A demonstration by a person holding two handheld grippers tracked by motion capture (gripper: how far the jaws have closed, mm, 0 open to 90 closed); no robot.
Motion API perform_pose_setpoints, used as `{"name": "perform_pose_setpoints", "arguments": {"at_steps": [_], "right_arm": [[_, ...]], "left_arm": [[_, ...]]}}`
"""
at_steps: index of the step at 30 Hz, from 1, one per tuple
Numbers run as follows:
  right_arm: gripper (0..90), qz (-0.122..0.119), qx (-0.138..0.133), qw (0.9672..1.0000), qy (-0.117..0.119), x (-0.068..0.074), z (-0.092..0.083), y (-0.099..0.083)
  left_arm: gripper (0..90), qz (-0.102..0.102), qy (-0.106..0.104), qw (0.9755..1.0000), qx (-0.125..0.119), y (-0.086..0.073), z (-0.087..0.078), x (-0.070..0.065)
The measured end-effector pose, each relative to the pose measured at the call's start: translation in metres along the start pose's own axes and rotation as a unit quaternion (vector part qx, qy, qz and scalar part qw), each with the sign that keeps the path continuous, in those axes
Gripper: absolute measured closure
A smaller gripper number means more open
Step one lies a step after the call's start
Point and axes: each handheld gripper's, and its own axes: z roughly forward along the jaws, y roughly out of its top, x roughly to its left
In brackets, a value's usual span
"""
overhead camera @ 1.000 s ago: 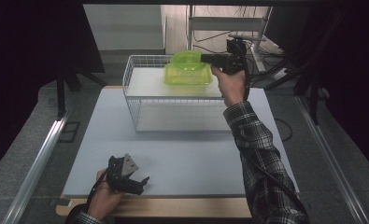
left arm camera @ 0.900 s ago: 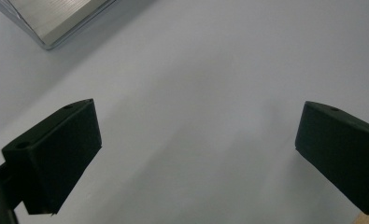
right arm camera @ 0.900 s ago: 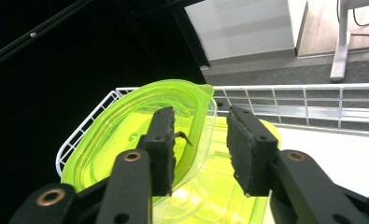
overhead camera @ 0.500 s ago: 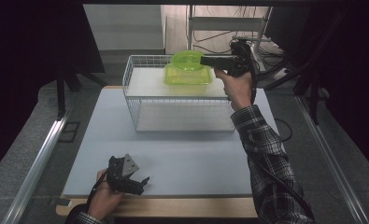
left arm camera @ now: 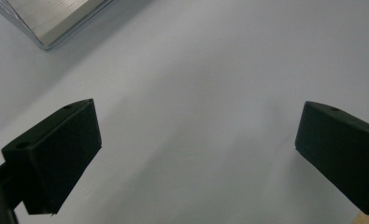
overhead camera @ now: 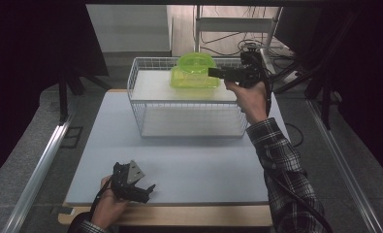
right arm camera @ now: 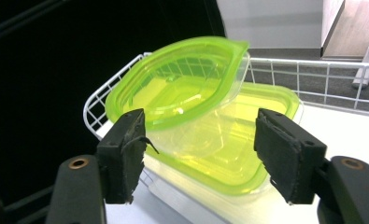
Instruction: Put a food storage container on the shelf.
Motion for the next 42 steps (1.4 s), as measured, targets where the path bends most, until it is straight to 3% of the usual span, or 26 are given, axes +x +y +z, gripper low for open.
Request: {"name": "perform_pose_setpoints", "arguments": {"at_steps": [10, 26, 42], "right_arm": [[22.9, -0.042, 0.013, 0.999, 0.002, 0.006, -0.003, -0.017], [12.6, -0.08, 0.034, 0.9962, 0.002, 0.015, 0.0, -0.043], [5.9, -0.123, 0.059, 0.9906, -0.005, 0.016, 0.0, -0.077]], "left_arm": [[0.1, -0.003, -0.003, 1.0, -0.001, 0.0, 0.0, 0.0], [0.0, -0.003, -0.003, 1.0, -0.002, 0.0, 0.0, 0.0], [0.0, -0.007, -0.006, 0.9999, -0.005, 0.0, 0.0, 0.001]]}}
